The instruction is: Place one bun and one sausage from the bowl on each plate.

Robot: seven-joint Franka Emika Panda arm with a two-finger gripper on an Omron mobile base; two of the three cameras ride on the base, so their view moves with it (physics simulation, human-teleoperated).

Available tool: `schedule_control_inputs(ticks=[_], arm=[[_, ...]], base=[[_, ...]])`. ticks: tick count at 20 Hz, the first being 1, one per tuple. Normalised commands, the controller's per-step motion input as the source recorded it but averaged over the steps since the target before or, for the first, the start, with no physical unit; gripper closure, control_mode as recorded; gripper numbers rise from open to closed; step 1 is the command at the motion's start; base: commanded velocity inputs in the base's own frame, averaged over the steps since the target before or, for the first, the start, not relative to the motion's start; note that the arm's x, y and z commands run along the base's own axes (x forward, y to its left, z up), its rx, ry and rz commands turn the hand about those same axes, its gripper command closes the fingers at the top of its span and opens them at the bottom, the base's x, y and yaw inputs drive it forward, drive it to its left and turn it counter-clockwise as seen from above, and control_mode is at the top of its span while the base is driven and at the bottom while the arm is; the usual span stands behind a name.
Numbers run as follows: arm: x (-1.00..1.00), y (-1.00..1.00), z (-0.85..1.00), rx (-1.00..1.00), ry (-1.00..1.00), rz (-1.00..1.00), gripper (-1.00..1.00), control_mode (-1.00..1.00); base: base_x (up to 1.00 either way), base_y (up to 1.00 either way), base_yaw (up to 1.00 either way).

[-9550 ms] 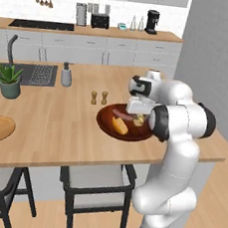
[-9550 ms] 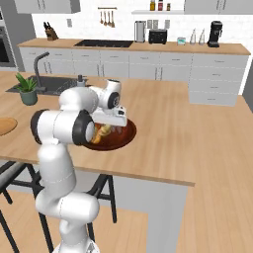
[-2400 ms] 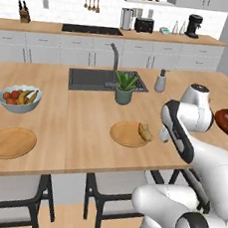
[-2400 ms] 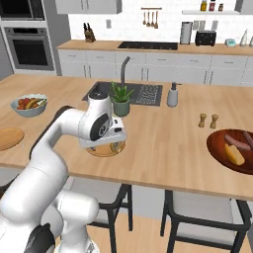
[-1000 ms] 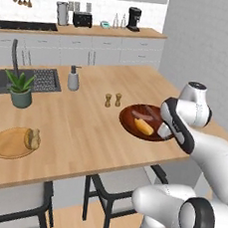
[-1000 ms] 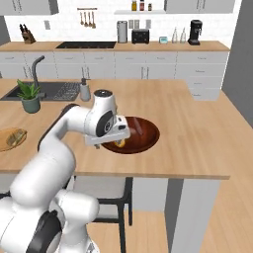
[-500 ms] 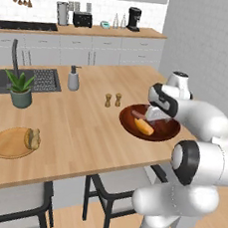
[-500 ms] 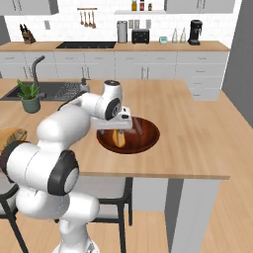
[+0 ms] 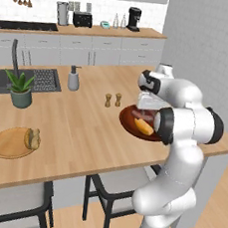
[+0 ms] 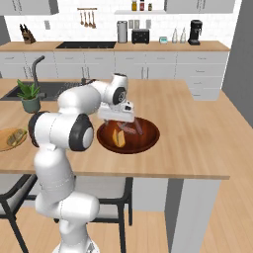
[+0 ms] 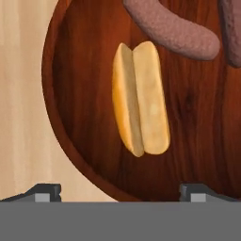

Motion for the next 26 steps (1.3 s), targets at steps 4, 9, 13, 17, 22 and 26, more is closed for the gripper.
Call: schedule_control_inputs(ticks=[4, 9, 13, 17, 22, 26], arm=[[0.31, 0.00, -0.49, -0.08, 0.06, 0.00, -1.00, -1.00], [0.19, -0.04, -0.83, 0.00, 0.00, 0.00, -1.00, -1.00], [0.08, 0.00, -0.62, 0.00, -0.01, 0.00, -1.00, -1.00], [-0.07, -0.02, -0.28, 0.00, -0.01, 0.00, -1.00, -1.00], [-0.28, -0.01, -0.14, 0.00, -0.07, 0.00, -1.00, -1.00], [-0.11, 0.00, -0.16, 0.00, -0.15, 0.00, -1.00, -1.00]], base=[[0.00, 0.00, 0.00], [0.00, 0.00, 0.00], [0.00, 0.00, 0.00], [0.00, 0.00, 0.00], [0.00, 0.00, 0.00], [0.00, 0.00, 0.00]])
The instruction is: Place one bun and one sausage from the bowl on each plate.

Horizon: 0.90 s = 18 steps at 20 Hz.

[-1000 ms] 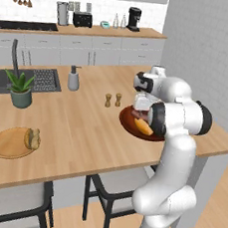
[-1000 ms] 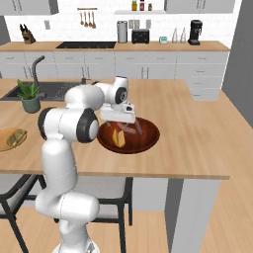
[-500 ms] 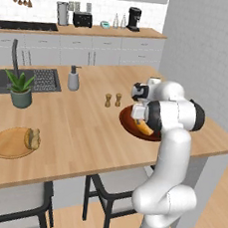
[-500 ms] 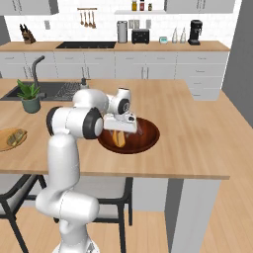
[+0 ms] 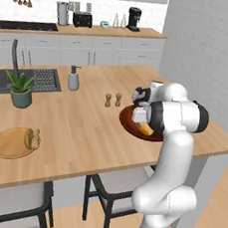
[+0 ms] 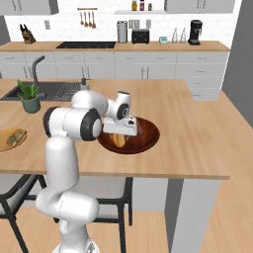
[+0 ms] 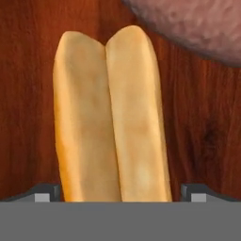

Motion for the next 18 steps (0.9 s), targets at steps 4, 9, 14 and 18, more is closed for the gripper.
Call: schedule_control_inputs(ticks=[4, 9, 14, 18], arm=[[-0.01, -0.07, -0.24, 0.00, -0.17, 0.00, -1.00, -1.00], [0.00, -0.02, -0.02, 0.00, -0.02, 0.00, -1.00, -1.00], [0.00, 0.00, 0.00, 0.00, 0.00, 0.00, 1.00, -1.00], [-0.04, 0.00, 0.13, 0.00, -0.01, 0.00, 1.00, -1.00]], base=[[0.00, 0.00, 0.00], [0.00, 0.00, 0.00], [0.00, 0.00, 0.00], [0.00, 0.00, 0.00]])
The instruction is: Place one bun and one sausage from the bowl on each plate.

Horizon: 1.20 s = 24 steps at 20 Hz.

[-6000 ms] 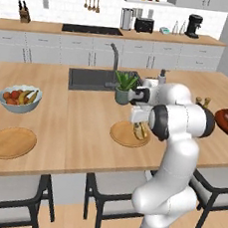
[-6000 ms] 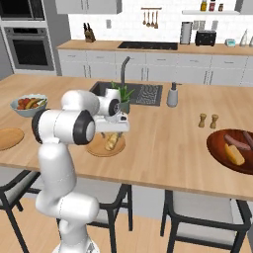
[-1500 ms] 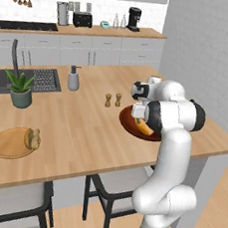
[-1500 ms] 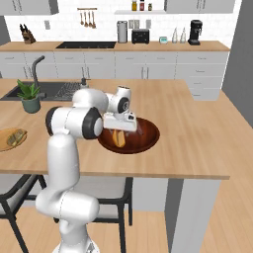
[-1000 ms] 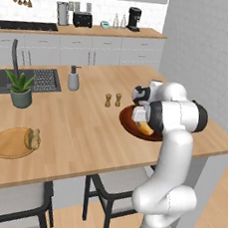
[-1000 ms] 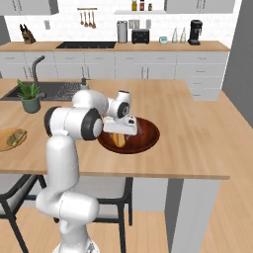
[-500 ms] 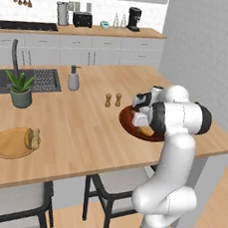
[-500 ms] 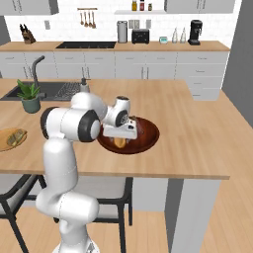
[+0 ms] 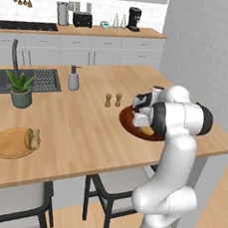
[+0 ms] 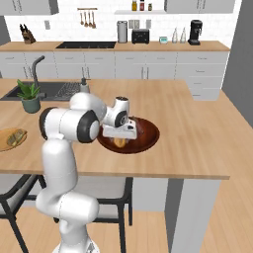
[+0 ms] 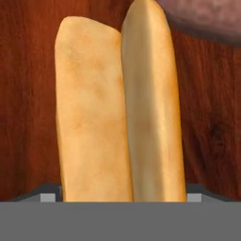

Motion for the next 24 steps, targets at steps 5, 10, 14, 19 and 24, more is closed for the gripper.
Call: schedule_control_inputs(ticks=[5, 10, 14, 19, 24], arm=[[-0.44, 0.00, 0.89, 0.05, -0.11, 0.00, 1.00, -1.00], [-0.97, -0.02, 0.88, 0.05, -0.11, 0.00, 1.00, -1.00], [-1.00, 0.00, 0.68, 0.00, -0.10, 0.00, 1.00, -1.00], [-1.00, -0.05, 0.49, 0.00, -0.11, 0.00, 1.00, -1.00], [-0.78, 0.00, 0.10, 0.00, -0.03, 0.00, 1.00, -1.00]], base=[[0.00, 0.00, 0.00], [0.00, 0.00, 0.00], [0.00, 0.00, 0.00], [0.00, 0.00, 0.00], [0.00, 0.00, 0.00]])
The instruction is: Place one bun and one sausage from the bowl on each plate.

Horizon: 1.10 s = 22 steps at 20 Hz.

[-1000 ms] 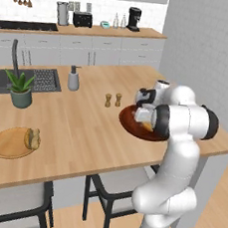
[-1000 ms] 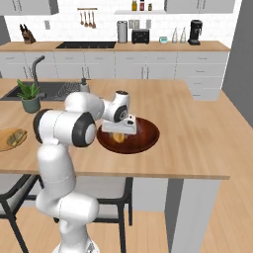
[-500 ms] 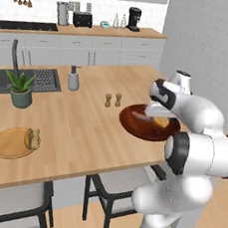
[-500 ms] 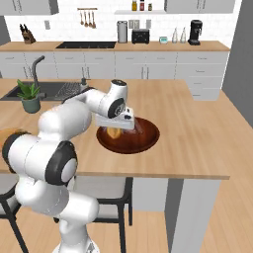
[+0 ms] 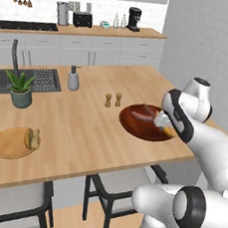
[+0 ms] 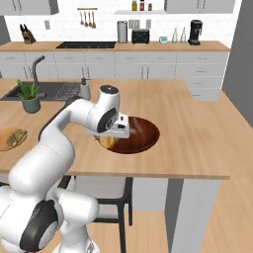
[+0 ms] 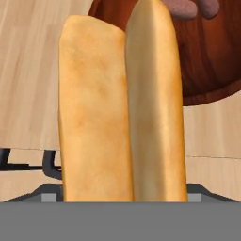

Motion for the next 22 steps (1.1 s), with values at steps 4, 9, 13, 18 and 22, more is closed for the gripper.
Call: schedule_control_inputs(ticks=[4, 9, 13, 18, 22], arm=[[-0.39, 0.00, 0.00, 0.00, -0.01, 0.00, 1.00, -1.00], [0.00, 0.00, 0.00, 0.00, 0.00, 0.00, 1.00, 1.00], [0.00, 0.00, 0.00, 0.00, 0.00, 0.00, 1.00, 1.00], [0.00, 0.00, 0.00, 0.00, 0.00, 0.00, 1.00, 1.00], [0.00, 0.00, 0.00, 0.00, 0.00, 0.00, 1.00, 1.00]], base=[[0.00, 0.00, 0.00], [-0.97, 0.37, 0.03], [-0.94, 0.96, 0.08], [-0.82, 1.00, 0.11], [-0.25, 1.00, 0.02]])
